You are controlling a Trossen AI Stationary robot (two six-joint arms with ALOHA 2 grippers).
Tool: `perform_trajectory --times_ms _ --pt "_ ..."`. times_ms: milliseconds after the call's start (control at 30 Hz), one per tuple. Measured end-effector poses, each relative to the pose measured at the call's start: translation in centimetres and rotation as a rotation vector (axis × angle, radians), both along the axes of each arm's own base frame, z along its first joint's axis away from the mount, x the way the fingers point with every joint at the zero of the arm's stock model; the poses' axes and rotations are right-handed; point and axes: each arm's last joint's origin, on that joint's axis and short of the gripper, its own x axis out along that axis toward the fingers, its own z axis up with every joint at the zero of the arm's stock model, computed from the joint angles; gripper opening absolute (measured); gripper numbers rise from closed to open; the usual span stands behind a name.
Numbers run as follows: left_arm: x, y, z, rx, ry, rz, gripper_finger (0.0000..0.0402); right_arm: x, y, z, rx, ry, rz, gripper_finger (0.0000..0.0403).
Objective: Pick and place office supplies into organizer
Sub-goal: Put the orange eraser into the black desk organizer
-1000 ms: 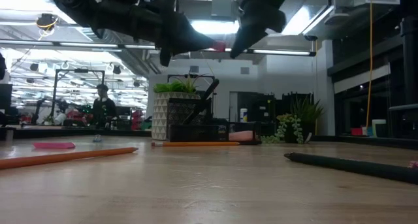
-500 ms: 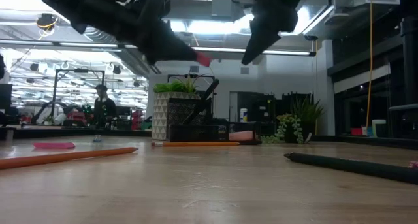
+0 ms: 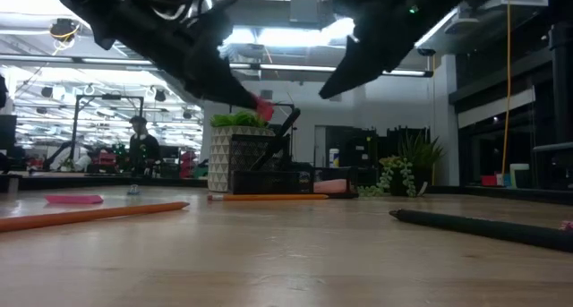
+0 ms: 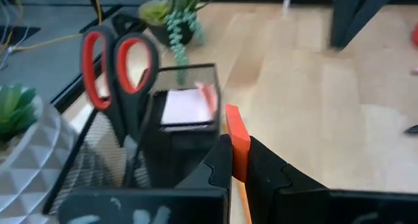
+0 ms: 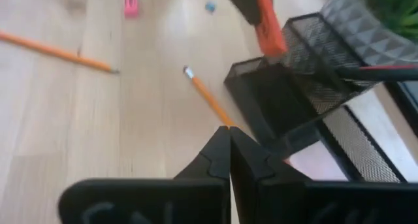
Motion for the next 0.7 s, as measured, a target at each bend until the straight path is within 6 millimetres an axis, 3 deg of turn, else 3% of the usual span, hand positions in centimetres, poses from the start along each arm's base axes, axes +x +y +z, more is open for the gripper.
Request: perform_trajectory --times_ms 267,700 --pt "0.3 0.9 -1.5 0.012 0.055 0.093 0.0012 -2.9 -0.5 -1.1 0.028 -0.172 0.001 0.0006" --pt "3.0 1.4 -6.1 0.078 0.239 0.195 0.0012 -3.3 -0.5 -2.0 0.032 -0.21 0.003 0.0003"
